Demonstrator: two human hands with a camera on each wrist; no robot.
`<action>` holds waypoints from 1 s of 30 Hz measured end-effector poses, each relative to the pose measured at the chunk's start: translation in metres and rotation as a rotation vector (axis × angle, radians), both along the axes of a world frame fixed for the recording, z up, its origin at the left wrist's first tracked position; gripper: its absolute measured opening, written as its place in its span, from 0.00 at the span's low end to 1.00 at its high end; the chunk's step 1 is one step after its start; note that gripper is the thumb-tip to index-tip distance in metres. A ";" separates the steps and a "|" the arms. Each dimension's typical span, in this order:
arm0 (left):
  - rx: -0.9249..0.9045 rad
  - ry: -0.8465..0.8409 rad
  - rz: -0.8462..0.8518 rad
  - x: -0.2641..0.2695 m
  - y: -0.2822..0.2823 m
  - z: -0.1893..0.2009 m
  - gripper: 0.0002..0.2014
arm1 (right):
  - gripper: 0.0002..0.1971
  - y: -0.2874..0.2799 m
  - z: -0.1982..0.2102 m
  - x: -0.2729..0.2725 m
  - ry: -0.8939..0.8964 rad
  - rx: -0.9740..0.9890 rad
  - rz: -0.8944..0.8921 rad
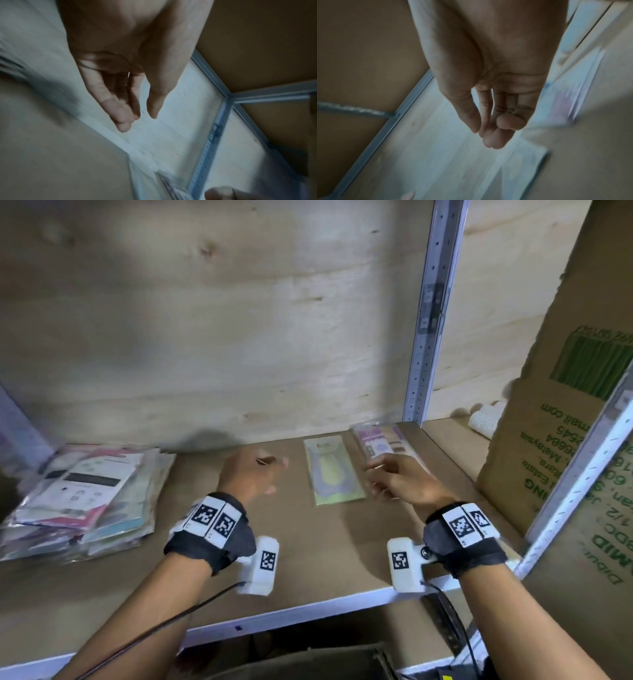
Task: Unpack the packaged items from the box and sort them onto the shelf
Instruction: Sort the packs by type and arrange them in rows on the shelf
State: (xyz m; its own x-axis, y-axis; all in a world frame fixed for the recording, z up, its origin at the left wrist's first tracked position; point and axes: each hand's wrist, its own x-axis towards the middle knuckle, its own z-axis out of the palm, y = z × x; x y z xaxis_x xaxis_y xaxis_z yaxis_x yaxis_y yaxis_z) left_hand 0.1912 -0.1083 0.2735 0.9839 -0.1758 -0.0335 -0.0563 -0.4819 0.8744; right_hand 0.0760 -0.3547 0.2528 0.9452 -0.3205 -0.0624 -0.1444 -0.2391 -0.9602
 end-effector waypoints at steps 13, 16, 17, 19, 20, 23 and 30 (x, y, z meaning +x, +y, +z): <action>-0.100 -0.113 0.335 0.021 0.239 0.009 0.06 | 0.05 0.255 0.001 0.127 0.176 -0.033 0.495; -0.056 -0.129 0.364 0.014 0.268 0.008 0.07 | 0.06 0.311 -0.003 0.157 0.192 -0.071 0.475; -0.060 -0.129 0.364 0.013 0.272 0.007 0.07 | 0.09 0.324 -0.005 0.165 0.186 -0.101 0.450; -0.063 -0.131 0.363 0.010 0.281 0.004 0.07 | 0.17 0.347 -0.010 0.183 0.180 -0.189 0.400; -0.055 -0.133 0.359 0.010 0.283 0.003 0.07 | 0.18 0.353 -0.014 0.191 0.174 -0.243 0.375; -0.032 -0.123 0.354 0.010 0.291 0.000 0.06 | 0.31 0.363 -0.029 0.208 0.174 -0.293 0.320; 0.031 -0.094 0.315 0.012 0.286 -0.005 0.05 | 0.34 0.340 -0.039 0.203 0.271 -0.312 0.350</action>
State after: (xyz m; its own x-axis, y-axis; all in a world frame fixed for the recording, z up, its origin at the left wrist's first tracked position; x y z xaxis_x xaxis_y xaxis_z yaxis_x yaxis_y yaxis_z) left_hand 0.2032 0.1776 0.2683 0.9887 0.1374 0.0595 0.0200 -0.5149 0.8570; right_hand 0.2791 -0.0148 0.2138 0.9621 -0.0311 -0.2710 -0.2374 -0.5850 -0.7756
